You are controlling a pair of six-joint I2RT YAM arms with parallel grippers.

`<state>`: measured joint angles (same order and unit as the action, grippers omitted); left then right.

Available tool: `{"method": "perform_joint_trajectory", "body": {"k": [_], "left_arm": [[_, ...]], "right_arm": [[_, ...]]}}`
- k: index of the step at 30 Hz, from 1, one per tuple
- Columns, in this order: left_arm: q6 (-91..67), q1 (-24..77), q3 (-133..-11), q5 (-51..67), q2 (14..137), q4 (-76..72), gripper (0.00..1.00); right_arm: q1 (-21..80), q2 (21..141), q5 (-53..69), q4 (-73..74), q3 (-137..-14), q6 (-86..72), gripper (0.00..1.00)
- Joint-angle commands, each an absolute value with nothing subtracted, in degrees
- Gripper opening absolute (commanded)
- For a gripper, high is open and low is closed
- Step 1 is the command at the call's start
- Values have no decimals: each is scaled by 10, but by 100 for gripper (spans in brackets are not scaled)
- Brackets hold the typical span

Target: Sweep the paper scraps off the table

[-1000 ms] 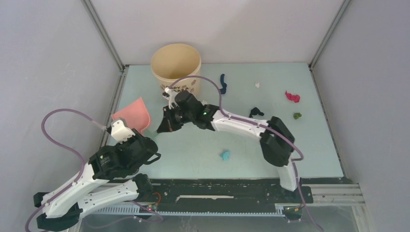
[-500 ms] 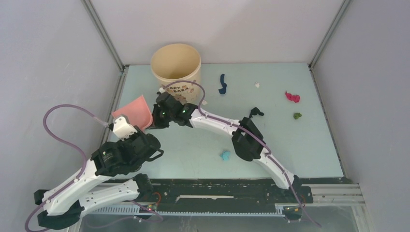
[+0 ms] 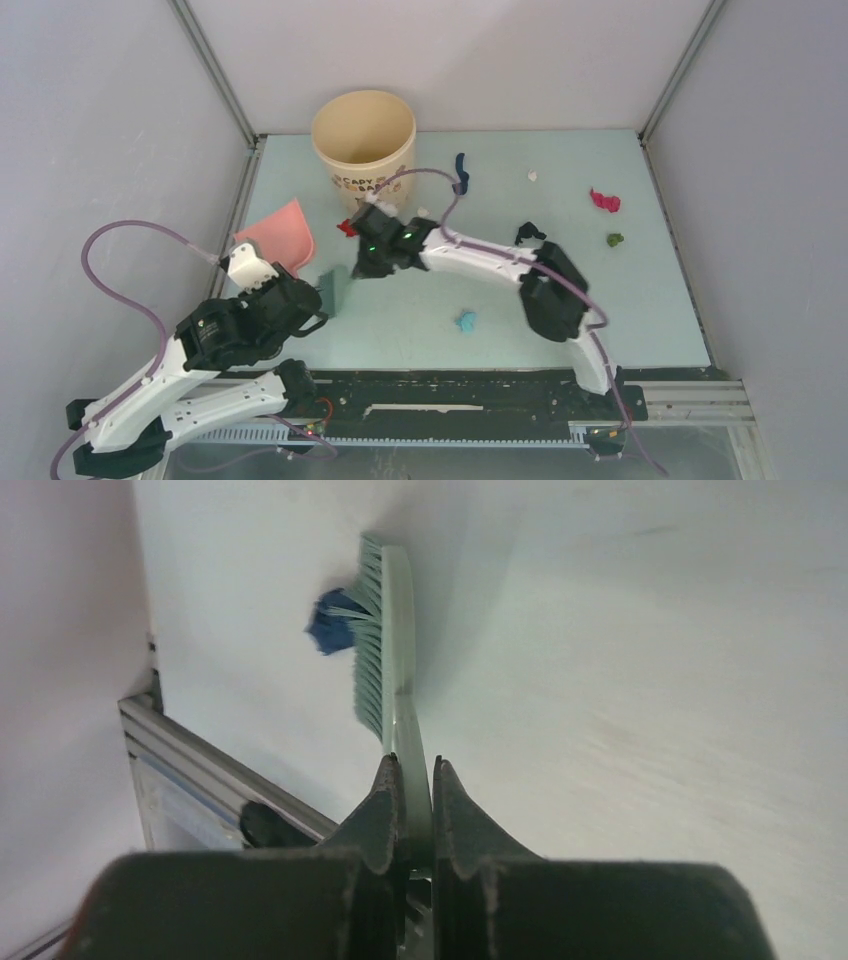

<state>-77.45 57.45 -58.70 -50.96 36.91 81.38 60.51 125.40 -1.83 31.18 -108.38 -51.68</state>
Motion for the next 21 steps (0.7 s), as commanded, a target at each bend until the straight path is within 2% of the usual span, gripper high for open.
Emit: {"method": "perform_joint_trajectory", "body": {"k": [1,7,11,17,21], "left_arm": [[-746,572,-595,-529,361,802,0],[-668,572,-601,-523,370,755,0],[-637,572,-605,-531,374,741,0],[-617,572,-594,-529,361,714,0],[-616,573,-583,-515,348,712,0]], "right_arm": [[507,1103,-64,392,-958,-418,0],[374,997,-33,484,-837,-265,0],[302,915,75,506,-819,-154,0],[305,815,168,476,-857,13,0],[319,803,263,477,-889,138,0]]}}
